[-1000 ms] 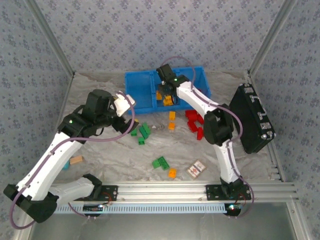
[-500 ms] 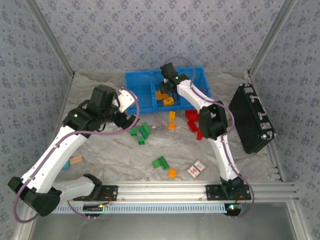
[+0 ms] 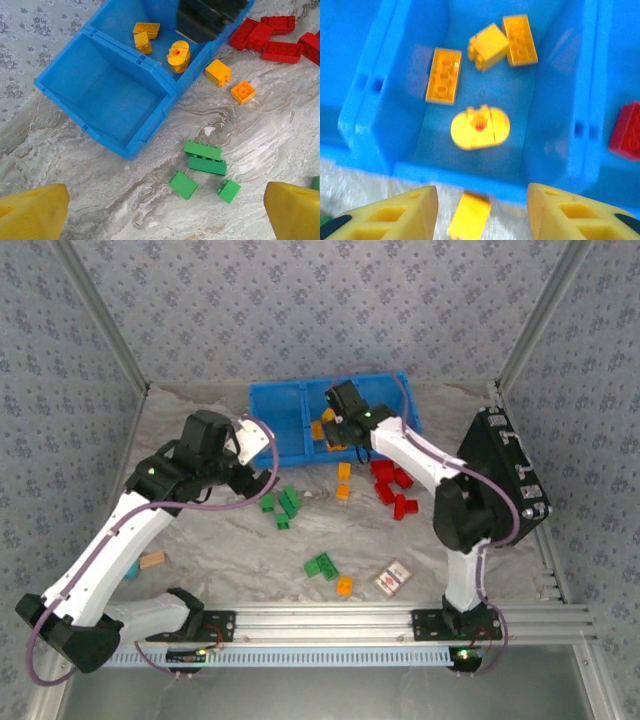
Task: Sort the legos into containers by color
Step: Pick up the lego from the center of the table.
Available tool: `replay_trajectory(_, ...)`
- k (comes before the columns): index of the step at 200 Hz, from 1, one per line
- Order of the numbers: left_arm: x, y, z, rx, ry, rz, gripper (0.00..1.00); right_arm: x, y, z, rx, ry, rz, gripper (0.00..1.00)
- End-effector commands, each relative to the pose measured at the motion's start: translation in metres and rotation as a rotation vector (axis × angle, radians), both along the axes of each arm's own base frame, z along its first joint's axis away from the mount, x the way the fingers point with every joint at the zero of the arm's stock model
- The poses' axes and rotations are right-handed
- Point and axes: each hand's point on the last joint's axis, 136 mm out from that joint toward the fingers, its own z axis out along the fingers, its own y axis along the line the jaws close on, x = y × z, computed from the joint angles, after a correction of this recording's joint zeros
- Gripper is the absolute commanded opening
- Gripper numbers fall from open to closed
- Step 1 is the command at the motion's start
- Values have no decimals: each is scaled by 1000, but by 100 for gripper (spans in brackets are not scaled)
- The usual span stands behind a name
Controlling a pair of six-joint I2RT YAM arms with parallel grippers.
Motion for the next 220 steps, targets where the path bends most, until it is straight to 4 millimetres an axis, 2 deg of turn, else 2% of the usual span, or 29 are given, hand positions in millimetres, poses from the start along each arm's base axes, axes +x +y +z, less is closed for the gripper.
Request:
replay_trajectory(1,-2,0,12,-42,-24,1,100,-25,-15,-19,30,60,-85,51)
replay_trajectory(26,-3,-1,13,-46,-21,-1,100,-42,-14,-36,93,128,-127,53)
replay_trajectory(51,-5,1,14,-49,-24,0,100,-45,-3,-44,163,153,-144,58)
replay_trajectory(81,-7,2,15,-53,-29,0,100,-40,3,-62,171,177,-173,67)
replay_trajectory(130,-10,5,15,-49,-39,-1,100,-33,3,-88,146,219,-226,72)
replay_trajectory(160,-11,5,13,-50,-36,1,100,-26,3,-101,143,225,-246,78)
replay_trajectory(197,-11,6,12,-46,-36,1,100,-17,6,-114,130,233,-255,79)
replay_trajectory(220,-11,6,13,-45,-38,1,100,-15,3,-121,110,239,-269,75)
